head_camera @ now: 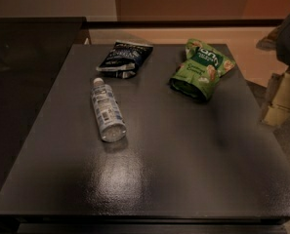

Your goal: Place blue plastic bottle upright

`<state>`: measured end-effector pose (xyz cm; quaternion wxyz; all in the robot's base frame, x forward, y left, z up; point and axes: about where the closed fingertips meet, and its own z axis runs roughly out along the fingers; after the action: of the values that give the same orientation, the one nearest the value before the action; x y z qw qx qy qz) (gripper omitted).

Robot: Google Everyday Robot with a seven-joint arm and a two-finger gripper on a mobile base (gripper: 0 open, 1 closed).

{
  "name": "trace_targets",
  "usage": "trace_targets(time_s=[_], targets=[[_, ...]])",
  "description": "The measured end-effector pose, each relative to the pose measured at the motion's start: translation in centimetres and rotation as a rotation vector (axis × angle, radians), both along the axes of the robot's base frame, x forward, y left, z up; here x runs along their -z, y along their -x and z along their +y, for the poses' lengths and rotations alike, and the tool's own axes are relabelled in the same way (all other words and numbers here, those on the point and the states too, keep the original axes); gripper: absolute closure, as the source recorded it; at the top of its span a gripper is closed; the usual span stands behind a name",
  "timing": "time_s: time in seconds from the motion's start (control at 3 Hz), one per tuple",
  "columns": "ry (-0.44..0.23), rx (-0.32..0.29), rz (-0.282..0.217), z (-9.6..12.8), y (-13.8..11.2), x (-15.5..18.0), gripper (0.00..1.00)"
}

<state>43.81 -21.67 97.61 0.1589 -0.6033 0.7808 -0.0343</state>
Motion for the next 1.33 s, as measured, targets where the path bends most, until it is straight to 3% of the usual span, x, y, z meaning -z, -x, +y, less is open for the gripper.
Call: trace_targets(time_s=[0.67,1.0,1.33], targets=[[-0.014,0.017,-0.011,1.0,-0.8,0.1,0.0],[-0.013,0.071,-0.007,2.5,-2.5,0.9,0.0],[-0.014,0.169,0.023,4.7,-4.6,2.1,0.0]])
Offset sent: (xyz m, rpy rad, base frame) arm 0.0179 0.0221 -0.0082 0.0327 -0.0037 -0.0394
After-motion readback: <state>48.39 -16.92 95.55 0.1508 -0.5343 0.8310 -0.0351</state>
